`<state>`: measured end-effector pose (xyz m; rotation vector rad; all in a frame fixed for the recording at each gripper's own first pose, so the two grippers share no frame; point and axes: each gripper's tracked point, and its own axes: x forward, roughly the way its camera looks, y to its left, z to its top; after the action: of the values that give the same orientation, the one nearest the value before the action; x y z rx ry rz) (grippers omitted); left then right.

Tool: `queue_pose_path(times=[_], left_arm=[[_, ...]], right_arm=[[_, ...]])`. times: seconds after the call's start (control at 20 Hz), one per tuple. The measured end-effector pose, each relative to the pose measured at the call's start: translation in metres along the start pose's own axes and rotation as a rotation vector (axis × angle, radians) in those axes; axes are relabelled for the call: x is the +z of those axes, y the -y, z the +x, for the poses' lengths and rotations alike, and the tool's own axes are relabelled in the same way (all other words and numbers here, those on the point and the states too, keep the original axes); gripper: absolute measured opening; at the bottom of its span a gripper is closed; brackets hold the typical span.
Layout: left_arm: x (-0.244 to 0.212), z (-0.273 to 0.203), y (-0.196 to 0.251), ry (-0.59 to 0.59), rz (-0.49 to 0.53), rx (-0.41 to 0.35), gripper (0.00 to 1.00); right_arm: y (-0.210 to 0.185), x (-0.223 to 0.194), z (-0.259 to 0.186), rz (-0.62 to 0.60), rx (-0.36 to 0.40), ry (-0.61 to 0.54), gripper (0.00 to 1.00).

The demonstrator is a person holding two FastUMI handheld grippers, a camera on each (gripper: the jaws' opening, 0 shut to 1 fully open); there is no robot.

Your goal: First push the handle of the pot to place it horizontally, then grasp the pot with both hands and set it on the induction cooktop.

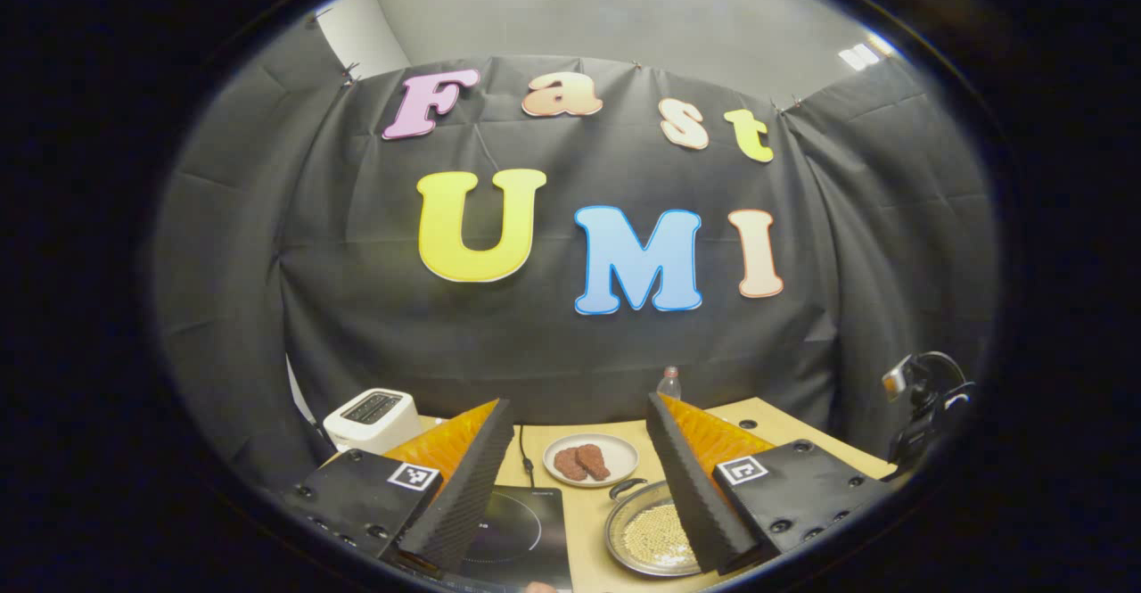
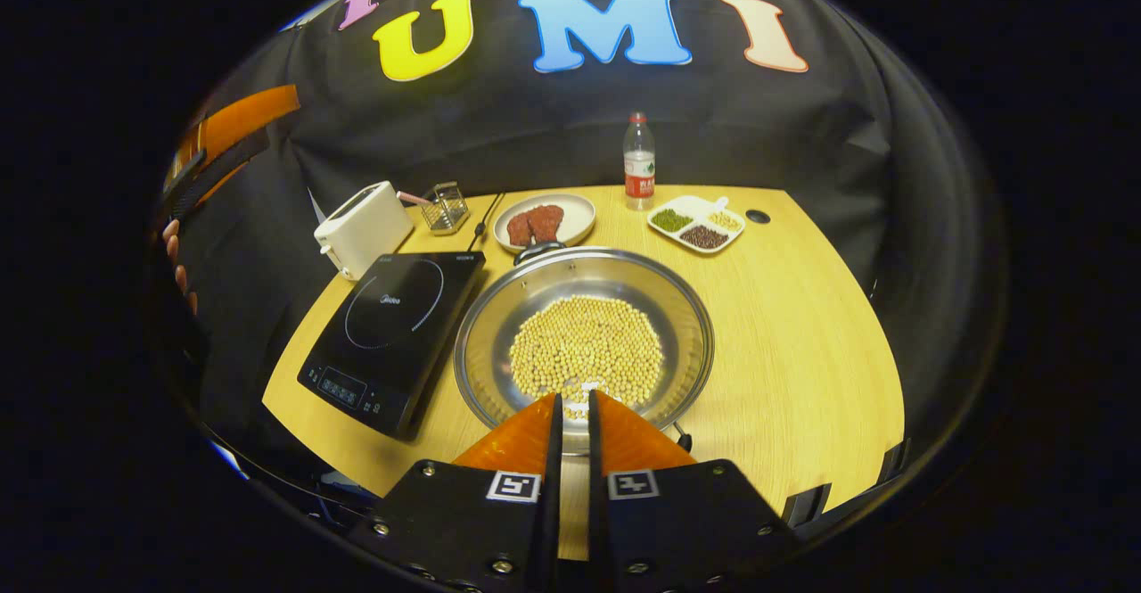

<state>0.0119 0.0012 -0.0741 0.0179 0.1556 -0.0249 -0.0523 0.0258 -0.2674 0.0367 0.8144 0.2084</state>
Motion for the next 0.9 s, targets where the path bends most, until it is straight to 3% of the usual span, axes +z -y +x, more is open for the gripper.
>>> queue_pose_path(times=[0.05, 0.1, 0.15, 0.2, 0.25, 0.3, 0.4, 0.45, 0.9], left_arm=[[-0.001, 0.0, -0.002, -0.004, 0.0, 0.003, 0.96], [-0.002, 0.0, -0.003, -0.006, 0.0, 0.005, 0.95], [-0.003, 0.001, -0.003, -0.01, -0.001, 0.007, 0.95], [-0.006, 0.001, -0.004, -0.014, -0.003, 0.007, 0.94], [-0.006, 0.002, -0.004, -0.017, -0.004, 0.006, 0.93], [-0.008, 0.001, -0.004, -0.019, -0.003, 0.01, 0.93], [-0.01, 0.002, -0.004, -0.023, -0.009, 0.01, 0.92], [-0.01, 0.003, -0.004, -0.024, -0.009, 0.009, 1.0], [-0.019, 0.002, 0.002, -0.043, -0.004, 0.002, 1.0]], right_arm=[[0.001, -0.006, 0.001, 0.009, 0.005, -0.019, 0.12], [-0.002, -0.018, 0.011, 0.021, 0.023, -0.043, 0.01], [0.001, -0.025, 0.013, 0.02, 0.012, -0.06, 0.01], [0.007, -0.038, 0.047, 0.023, 0.008, -0.07, 0.0], [0.006, -0.033, 0.015, 0.03, 0.007, -0.094, 0.01], [0.007, -0.038, 0.014, 0.041, 0.01, -0.115, 0.01], [0.006, -0.05, 0.015, 0.059, 0.021, -0.15, 0.0], [0.006, -0.056, 0.018, 0.06, 0.024, -0.171, 0.01], [0.003, -0.087, 0.034, 0.091, 0.036, -0.294, 0.01]])
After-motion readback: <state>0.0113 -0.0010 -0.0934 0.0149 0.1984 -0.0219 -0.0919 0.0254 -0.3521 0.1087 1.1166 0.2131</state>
